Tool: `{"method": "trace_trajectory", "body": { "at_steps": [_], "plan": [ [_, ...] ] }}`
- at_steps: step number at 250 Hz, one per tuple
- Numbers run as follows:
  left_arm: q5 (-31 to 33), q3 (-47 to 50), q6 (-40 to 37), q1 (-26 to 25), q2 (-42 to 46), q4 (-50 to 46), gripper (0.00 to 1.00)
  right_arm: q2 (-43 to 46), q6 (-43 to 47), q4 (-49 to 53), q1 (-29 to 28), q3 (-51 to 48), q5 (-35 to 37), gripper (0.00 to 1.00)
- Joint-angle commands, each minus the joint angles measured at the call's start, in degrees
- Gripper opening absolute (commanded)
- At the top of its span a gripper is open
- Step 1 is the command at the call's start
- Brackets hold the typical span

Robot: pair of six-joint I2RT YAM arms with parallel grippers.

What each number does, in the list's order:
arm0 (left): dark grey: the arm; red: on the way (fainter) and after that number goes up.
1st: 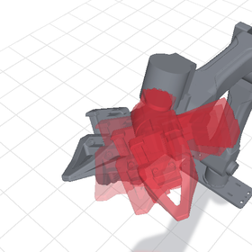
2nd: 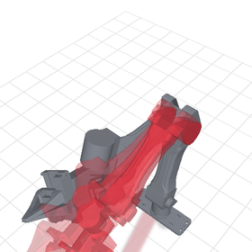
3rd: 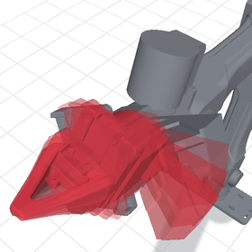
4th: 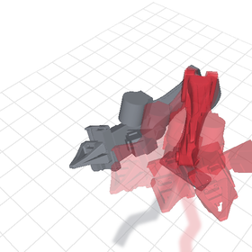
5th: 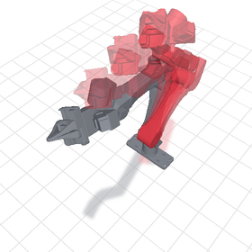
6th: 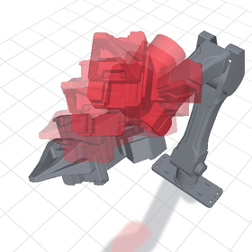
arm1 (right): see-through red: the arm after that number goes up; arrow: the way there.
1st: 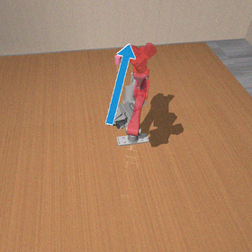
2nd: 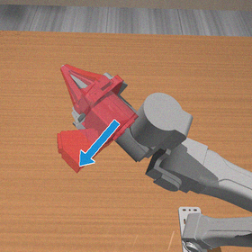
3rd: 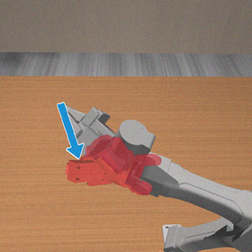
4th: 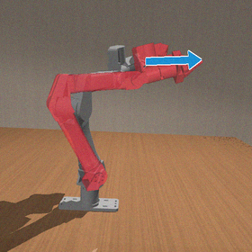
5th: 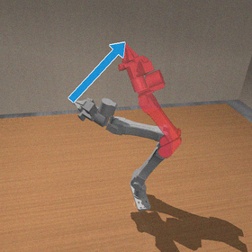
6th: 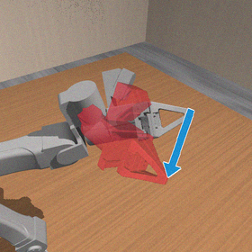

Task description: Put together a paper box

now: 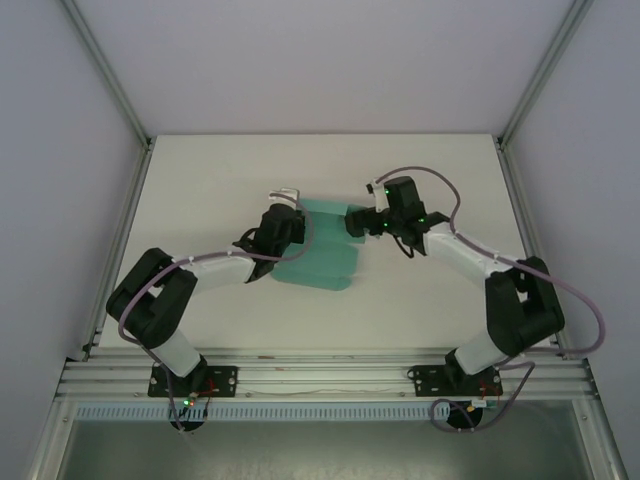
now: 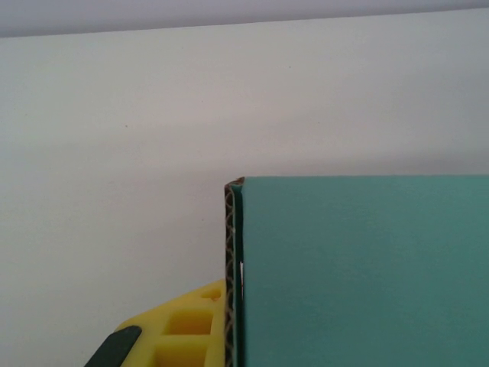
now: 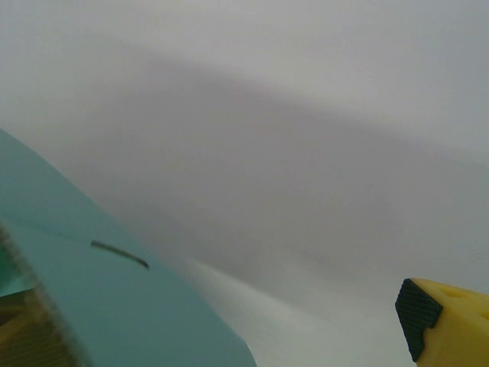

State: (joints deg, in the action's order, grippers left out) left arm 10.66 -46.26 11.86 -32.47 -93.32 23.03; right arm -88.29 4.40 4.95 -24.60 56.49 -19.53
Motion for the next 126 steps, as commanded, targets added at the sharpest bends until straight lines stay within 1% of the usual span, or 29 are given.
{"method": "trace_trajectory", "body": {
  "at_steps": [1, 14, 32, 46, 59, 73, 90, 110, 126],
  "plan": [
    [-2.6, -0.5, 2.5, 0.3, 2.1, 0.0, 0.0, -1.6, -7.0, -17.8, -0.3, -1.0, -4.8, 1.0],
    [-3.6, -0.6, 2.7, 0.3, 1.9, 0.3, 0.0, -2.9, -12.2, -26.6, -0.3, -3.3, -4.5, 1.0],
    [-3.7, -0.3, 3.5, 0.3, 2.0, 0.4, 0.0, -4.6, -17.9, -36.5, -0.5, -5.9, -1.9, 1.0],
    [-3.5, -0.3, 4.0, 0.3, 2.3, 0.1, 0.0, -5.7, -20.9, -42.5, -0.9, -8.0, 2.2, 1.0],
    [-3.5, -0.3, 4.5, 0.3, 2.6, 0.0, 0.0, -6.0, -21.5, -45.8, -1.2, -9.5, 4.7, 1.0],
    [-2.7, -0.4, 5.4, 0.3, 3.0, -0.5, 0.0, -5.5, -21.7, -45.5, -1.4, -10.4, 6.8, 0.99],
    [-1.1, -0.4, 6.0, 0.2, 3.6, -1.1, 0.0, -3.2, -19.8, -42.2, -1.3, -11.2, 7.4, 1.0],
    [1.2, -0.7, 6.1, 0.3, 4.3, -2.2, 0.0, 1.1, -16.7, -33.8, -1.4, -12.1, 8.4, 1.0],
    [2.2, -1.3, 5.7, 0.4, 4.6, -3.3, 0.0, 5.2, -15.5, -26.1, -1.4, -13.0, 11.7, 1.0]
  ]
}}
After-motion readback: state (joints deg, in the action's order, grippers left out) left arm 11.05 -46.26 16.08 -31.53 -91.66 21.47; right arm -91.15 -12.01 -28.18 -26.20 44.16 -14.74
